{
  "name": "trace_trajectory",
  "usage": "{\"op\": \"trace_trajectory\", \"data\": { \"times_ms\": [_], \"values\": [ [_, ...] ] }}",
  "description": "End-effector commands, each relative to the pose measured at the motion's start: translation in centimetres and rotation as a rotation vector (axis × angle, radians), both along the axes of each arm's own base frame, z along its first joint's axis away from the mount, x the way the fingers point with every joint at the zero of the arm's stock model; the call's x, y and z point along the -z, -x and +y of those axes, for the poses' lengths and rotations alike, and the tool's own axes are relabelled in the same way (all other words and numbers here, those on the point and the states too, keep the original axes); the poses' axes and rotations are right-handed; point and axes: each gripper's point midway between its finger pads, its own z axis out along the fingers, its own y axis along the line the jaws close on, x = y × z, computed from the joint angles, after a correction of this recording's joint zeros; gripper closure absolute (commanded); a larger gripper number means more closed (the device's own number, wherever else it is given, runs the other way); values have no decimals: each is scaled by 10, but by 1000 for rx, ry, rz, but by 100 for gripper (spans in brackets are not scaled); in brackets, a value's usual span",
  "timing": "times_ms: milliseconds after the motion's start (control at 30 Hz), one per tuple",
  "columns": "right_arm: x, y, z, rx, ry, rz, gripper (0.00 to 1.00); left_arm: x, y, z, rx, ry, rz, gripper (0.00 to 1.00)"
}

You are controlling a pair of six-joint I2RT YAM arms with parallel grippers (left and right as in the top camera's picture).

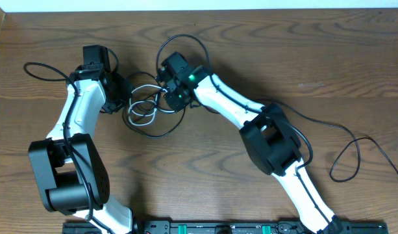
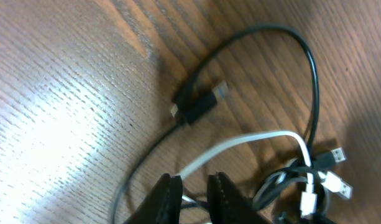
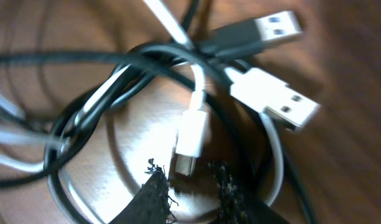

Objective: Untangle cables

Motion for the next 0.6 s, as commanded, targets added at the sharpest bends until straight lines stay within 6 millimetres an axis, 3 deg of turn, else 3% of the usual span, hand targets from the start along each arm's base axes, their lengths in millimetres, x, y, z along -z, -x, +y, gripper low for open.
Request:
{"op": "trace_trajectory", "data": {
  "times_ms": [0,133,333,500,567],
  "values": [
    [32,-8,-36,108,65,79,67,6,3,4,3,-25,17,73],
    [30,-13,-45,123,30,119,63,10,3,3,3,-22,27,66],
    [26,-27,-75,218,-32,223,69,15,0,-4,23,-22,29,60],
    [10,-52,-124,325,57,214,70,15,-1,-6,27,-22,25,57],
    [-3,-62,-134,348,55,202,68,15,-1,-6,27,-22,25,53]
  ]
}}
